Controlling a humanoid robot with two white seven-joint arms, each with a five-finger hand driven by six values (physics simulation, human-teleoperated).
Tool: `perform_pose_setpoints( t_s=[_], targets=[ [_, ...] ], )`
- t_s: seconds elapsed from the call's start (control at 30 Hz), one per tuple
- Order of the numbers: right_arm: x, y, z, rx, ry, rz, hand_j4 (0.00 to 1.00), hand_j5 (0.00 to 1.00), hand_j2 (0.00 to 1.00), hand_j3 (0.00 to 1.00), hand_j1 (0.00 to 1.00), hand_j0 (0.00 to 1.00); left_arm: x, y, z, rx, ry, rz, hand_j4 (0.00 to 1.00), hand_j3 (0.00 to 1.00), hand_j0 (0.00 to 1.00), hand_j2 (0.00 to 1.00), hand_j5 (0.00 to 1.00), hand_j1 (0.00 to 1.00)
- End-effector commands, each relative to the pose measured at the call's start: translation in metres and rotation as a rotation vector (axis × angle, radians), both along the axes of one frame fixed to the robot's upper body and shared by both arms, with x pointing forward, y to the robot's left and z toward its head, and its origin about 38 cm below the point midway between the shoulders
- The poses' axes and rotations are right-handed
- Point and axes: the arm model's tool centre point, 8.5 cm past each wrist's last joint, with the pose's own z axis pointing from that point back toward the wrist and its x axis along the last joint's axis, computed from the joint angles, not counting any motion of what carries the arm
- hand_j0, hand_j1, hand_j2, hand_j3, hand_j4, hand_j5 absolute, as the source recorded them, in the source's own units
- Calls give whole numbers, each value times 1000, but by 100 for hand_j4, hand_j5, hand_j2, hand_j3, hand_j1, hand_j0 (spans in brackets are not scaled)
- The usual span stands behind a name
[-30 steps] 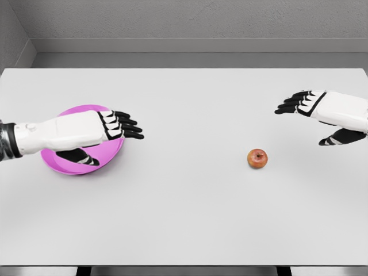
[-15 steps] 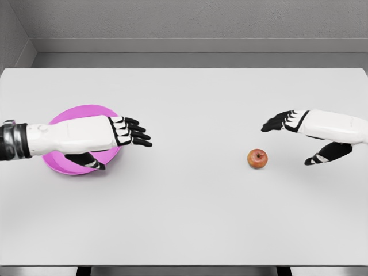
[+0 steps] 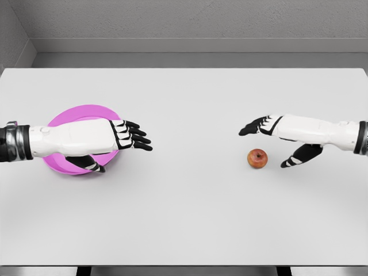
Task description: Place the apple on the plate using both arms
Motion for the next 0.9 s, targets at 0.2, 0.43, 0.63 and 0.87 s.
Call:
perform_pose_setpoints(
  t_s=[0.2, 0.43, 0.63, 0.87],
  targets=[
    [5, 11, -26, -16, 43, 2, 100, 100, 100, 100, 100, 100, -2, -4, -6, 2, 18, -10, 100, 100, 100, 100, 100, 100],
    [3, 14, -35, -51, 45, 17, 100, 100, 100, 100, 100, 100, -2, -4, -5, 4, 15, -12, 100, 100, 100, 100, 100, 100],
    [7, 8, -40, -63, 58, -5, 100, 100, 100, 100, 100, 100, -2, -8, -9, 14, 10, -22, 100, 100, 100, 100, 100, 100],
    [14, 1, -44, -62, 65, -33, 100, 100, 100, 100, 100, 100, -2, -9, -11, 22, 9, -25, 100, 100, 100, 100, 100, 100]
  ],
)
